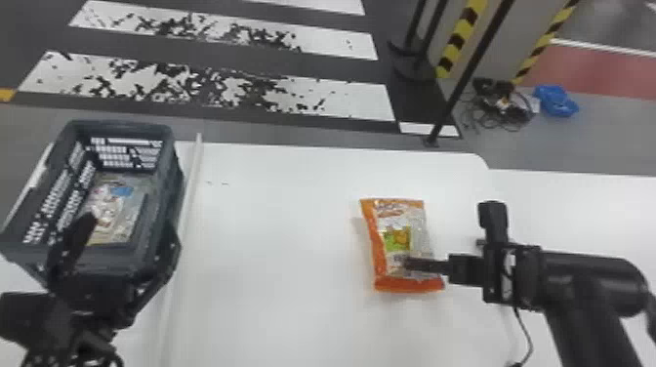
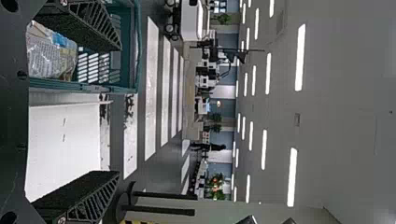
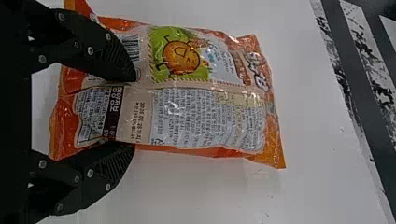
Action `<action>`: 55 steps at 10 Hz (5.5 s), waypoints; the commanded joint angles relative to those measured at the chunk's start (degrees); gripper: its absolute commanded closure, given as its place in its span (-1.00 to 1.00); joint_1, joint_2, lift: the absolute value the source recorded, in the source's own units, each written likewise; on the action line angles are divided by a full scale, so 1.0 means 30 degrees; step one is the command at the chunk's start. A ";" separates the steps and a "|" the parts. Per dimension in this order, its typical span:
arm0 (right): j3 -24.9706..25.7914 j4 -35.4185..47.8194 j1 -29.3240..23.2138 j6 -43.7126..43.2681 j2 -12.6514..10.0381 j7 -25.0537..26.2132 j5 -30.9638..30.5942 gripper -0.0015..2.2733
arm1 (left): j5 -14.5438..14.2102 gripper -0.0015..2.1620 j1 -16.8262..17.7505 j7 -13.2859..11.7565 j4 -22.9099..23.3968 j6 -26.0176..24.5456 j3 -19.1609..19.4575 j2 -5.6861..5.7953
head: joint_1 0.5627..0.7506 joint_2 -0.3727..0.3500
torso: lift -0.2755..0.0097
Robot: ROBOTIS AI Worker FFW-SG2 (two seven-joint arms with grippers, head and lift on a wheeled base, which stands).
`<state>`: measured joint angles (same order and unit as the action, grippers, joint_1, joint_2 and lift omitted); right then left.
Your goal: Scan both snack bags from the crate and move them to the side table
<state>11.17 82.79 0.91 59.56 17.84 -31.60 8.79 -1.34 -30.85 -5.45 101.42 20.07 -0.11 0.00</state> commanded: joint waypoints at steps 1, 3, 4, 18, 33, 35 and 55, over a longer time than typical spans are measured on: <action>-0.0032 -0.0085 -0.0128 -0.0473 0.0117 -0.0542 -0.0323 0.90 | -0.0021 -0.96 -0.0001 0.0000 -0.0028 0.0001 0.0006 -0.0050 | 0.41 -0.48 | 0.73; 0.1081 0.0852 -0.0626 -0.0531 0.0117 -0.0981 0.0468 0.96 | -0.0021 -0.96 -0.0001 0.0000 -0.0028 0.0001 0.0006 -0.0050 | 0.41 -0.49 | 0.73; 0.1755 0.1585 -0.0889 -0.0297 0.0146 -0.1186 0.0996 0.96 | 0.0008 -0.96 -0.0001 0.0000 -0.0028 0.0001 0.0006 -0.0050 | 0.41 -0.50 | 0.73; 0.6794 -0.7146 0.4501 -0.9086 0.4013 0.9566 0.2285 0.96 | 0.0360 -0.96 -0.0001 0.0029 -0.0204 -0.0116 -0.0111 -0.0050 | 0.41 -0.94 | 0.73; 0.5358 -1.0808 0.3739 -1.0199 0.3925 1.1499 -0.0557 -0.90 | -0.0431 -0.96 -0.0030 -0.0117 -0.0585 0.0880 0.0035 0.0352 | 0.41 -0.94 | 0.73; 0.6179 -1.0134 0.3300 -1.0785 0.3837 1.1880 -0.0118 -0.93 | -0.0490 -0.96 -0.0118 -0.0088 -0.0439 0.0880 0.0065 0.0352 | 0.41 -0.94 | 0.73; -0.5804 0.6477 -0.9942 -2.2739 -0.4981 1.5865 -0.3663 -0.87 | 0.0623 -0.96 -0.0206 0.0762 0.1759 -0.3105 -0.1225 0.0176 | 0.41 -0.23 | 0.73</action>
<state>-5.61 102.53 -28.56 -8.40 2.97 15.99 -2.17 0.33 -31.47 -3.18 106.38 10.87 -3.61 0.37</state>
